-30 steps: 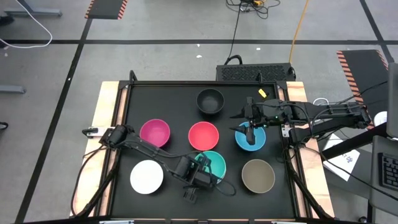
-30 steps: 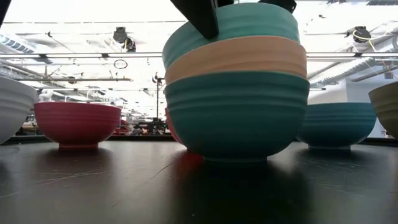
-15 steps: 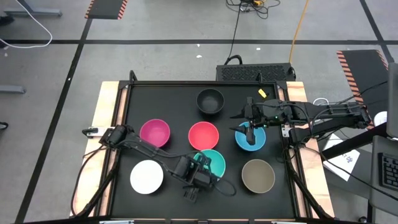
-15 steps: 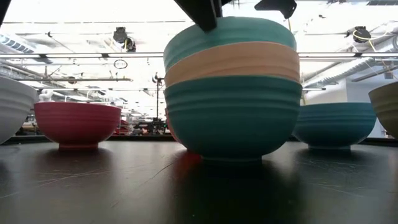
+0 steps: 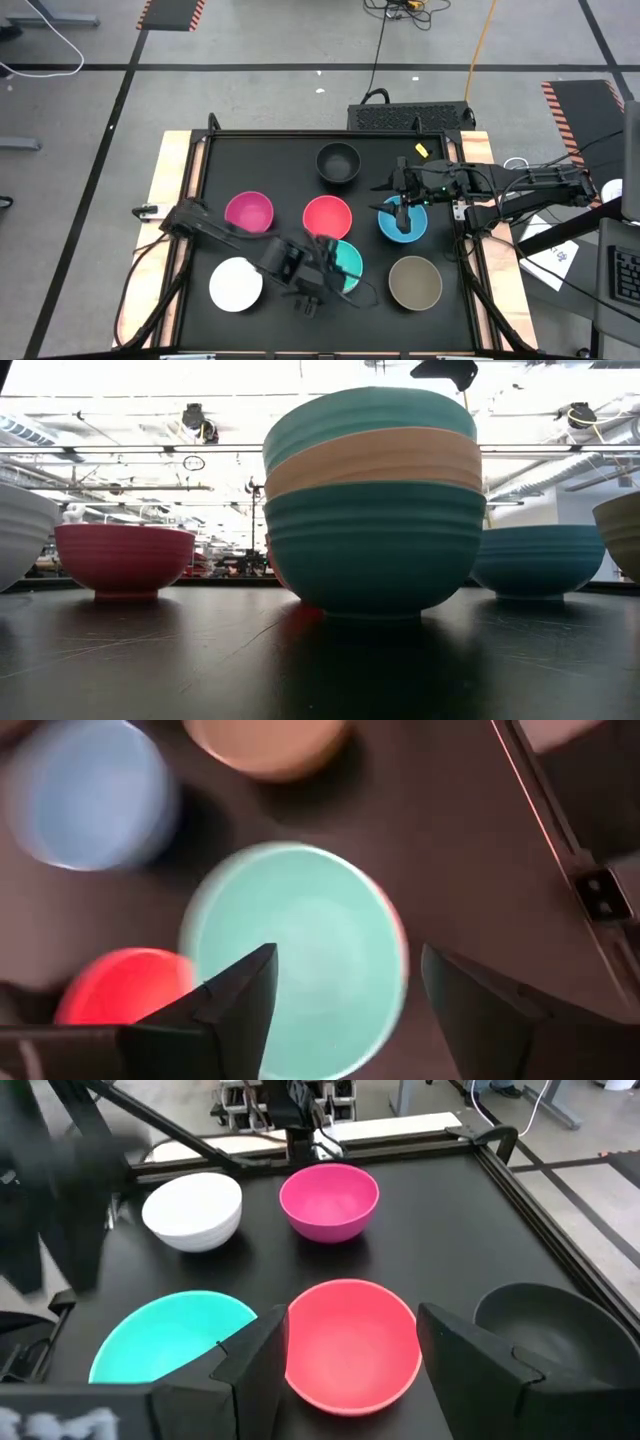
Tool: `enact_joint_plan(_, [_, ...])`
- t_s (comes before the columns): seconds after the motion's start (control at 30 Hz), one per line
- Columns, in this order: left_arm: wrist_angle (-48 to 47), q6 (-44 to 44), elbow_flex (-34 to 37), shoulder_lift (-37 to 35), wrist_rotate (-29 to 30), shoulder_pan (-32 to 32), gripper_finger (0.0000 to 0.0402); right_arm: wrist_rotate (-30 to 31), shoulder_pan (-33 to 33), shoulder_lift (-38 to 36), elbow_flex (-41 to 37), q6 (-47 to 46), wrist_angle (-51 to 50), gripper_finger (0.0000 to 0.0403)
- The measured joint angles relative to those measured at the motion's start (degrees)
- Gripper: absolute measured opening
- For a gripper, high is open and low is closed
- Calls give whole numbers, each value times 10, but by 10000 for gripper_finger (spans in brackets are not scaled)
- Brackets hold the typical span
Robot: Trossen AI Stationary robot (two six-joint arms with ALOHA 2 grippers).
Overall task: Nest bowls inside each other
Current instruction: Stack the blue bowl on top of the light blue bowl
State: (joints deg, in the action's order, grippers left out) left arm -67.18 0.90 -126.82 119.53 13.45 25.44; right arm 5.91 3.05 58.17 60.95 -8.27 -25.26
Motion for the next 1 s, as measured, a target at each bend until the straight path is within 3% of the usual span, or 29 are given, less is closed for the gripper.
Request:
enact_joint_plan(0.27, [17, -22, 0, -131, 120, 12, 257, 3, -1, 0, 0, 9, -23, 215])
enact_joint_plan(0.5, [20, -66, 0, -188, 141, 27, 257, 50, -39, -3, 0, -2, -107, 215])
enact_joint_plan(0.67, [-23, -67, 1, -212, 186, 11, 257, 47, -81, -9, 0, 2, -102, 215])
enact_joint_plan(0.8, [-36, -66, 1, -233, 187, -2, 257, 45, -127, -16, 1, 21, -97, 215])
enact_joint_plan(1.0, [-56, -77, 1, -268, 192, -20, 257, -16, -217, -7, 1, 37, -118, 215])
